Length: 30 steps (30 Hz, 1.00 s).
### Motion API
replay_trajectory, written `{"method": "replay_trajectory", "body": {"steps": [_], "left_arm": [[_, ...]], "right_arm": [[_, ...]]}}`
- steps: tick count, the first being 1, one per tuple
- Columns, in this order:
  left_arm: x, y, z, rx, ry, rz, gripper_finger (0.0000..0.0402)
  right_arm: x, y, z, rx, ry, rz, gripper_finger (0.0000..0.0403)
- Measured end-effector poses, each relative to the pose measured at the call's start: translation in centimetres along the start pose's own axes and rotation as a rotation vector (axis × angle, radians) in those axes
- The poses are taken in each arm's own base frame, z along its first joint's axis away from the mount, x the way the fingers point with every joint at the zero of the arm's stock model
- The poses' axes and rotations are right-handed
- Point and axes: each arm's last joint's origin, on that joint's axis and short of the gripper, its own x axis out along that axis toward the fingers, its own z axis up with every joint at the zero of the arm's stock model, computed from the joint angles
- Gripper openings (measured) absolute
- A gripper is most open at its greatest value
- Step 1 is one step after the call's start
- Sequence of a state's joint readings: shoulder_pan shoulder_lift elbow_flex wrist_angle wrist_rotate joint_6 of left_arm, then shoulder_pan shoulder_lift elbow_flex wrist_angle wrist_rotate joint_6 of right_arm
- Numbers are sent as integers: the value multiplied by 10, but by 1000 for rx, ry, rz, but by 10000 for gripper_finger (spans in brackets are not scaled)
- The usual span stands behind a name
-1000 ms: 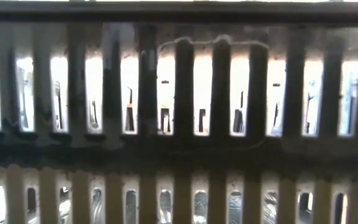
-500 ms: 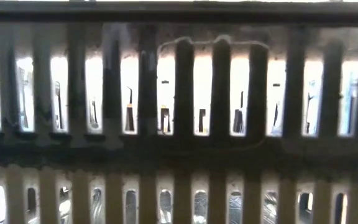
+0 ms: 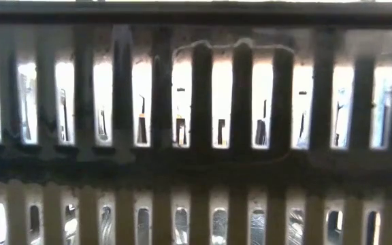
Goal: Stack baskets on shelf by color
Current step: Put the bottom right yellow bin on the shelf
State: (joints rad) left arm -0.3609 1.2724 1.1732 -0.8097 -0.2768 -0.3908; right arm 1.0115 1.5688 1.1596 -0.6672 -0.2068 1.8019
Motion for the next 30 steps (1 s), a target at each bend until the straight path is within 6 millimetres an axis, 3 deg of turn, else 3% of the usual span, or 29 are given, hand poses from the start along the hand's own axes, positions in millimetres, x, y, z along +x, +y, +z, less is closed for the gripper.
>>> {"method": "replay_trajectory", "body": {"steps": [10, 17, 23, 30], "left_arm": [[0, 0, 0, 26, 0, 0, 156], [0, 0, 0, 34, 0, 0, 156], [0, 0, 0, 17, -2, 4, 156], [0, 0, 0, 16, -3, 7, 156]], "right_arm": [[-52, 20, -5, 22, -162, -70, 0], [-91, 31, 1, -53, -358, -73, 0], [-119, 40, 23, -217, -547, -95, 0], [-139, 42, 66, -462, -665, -234, 0]]}}
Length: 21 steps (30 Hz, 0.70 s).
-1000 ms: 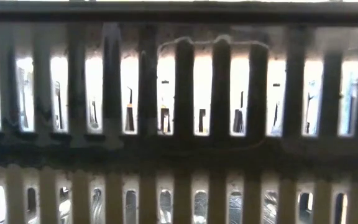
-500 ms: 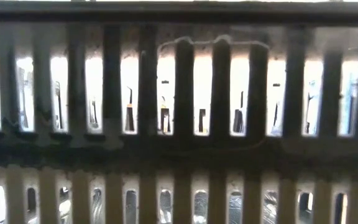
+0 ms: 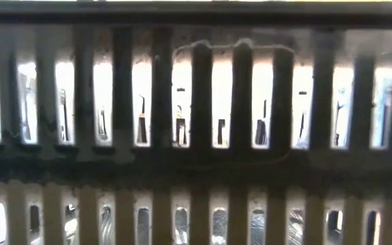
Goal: Stack baskets on shelf by color
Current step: Put the bottom right yellow bin on the shelf
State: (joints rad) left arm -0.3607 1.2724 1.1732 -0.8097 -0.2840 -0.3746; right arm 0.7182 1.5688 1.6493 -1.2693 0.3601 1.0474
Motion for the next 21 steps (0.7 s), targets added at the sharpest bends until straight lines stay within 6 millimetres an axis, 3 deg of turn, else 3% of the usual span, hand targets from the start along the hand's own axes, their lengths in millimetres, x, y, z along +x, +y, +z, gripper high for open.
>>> {"method": "replay_trajectory", "body": {"steps": [10, 21], "left_arm": [[0, 0, 0, -6, -7, 17, 156], [0, 2, 1, -103, -32, 70, 156]], "right_arm": [[23, -51, 59, -327, -2, -155, 0], [37, -124, 110, -450, 41, -335, 0]]}}
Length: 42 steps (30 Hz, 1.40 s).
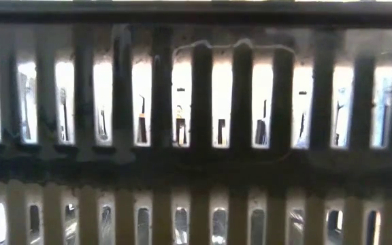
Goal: Stack baskets on shelf by color
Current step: Put the bottom right yellow bin on the shelf
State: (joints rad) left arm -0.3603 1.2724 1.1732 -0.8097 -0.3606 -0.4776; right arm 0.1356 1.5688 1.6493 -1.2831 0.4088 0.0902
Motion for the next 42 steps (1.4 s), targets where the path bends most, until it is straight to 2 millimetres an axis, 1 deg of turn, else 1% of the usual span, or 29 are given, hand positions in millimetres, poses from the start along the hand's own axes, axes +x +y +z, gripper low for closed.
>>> {"method": "replay_trajectory", "body": {"steps": [7, 10, 13, 19, 23, 31, 42], "left_arm": [[0, 1, 0, -44, -10, 19, 156], [0, 1, 0, -46, -10, 19, 156], [0, 1, 0, -47, -10, 19, 156], [0, 1, 0, -47, -11, 19, 156], [0, 0, 1, -48, -13, 18, 156], [0, 1, 1, -73, -15, 25, 156], [0, 1, 1, -97, -25, 41, 156]], "right_arm": [[20, -47, -1, 7, 59, -61, 0], [30, -59, -4, 1, 86, -53, 0], [43, -66, -8, -1, 112, -35, 0], [73, -67, -17, -8, 180, -4, 0], [87, -65, -20, -5, 201, -1, 0], [118, -60, -24, -60, 238, 1, 0], [153, -73, -28, -108, 337, -21, 0]]}}
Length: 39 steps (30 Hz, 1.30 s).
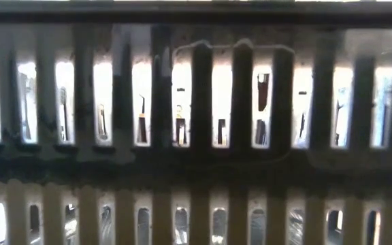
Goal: Stack baskets on shelf by color
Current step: Put the bottom right yellow bin on the shelf
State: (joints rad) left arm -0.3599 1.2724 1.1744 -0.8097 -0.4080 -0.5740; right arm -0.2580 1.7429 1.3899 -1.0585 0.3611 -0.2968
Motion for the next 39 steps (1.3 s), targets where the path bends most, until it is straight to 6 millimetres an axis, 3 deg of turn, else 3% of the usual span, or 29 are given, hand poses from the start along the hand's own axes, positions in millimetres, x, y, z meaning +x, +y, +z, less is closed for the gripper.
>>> {"method": "replay_trajectory", "body": {"steps": [11, 34, 39], "left_arm": [[0, 0, 0, -3, 0, 0, 156], [0, 0, 0, -26, 0, 0, 156], [0, 0, 0, -26, 0, 0, 156]], "right_arm": [[20, -9, -2, 48, 66, 62, 0], [25, -21, -8, 69, 79, 99, 0], [25, -21, -8, 76, 78, 100, 19]]}}
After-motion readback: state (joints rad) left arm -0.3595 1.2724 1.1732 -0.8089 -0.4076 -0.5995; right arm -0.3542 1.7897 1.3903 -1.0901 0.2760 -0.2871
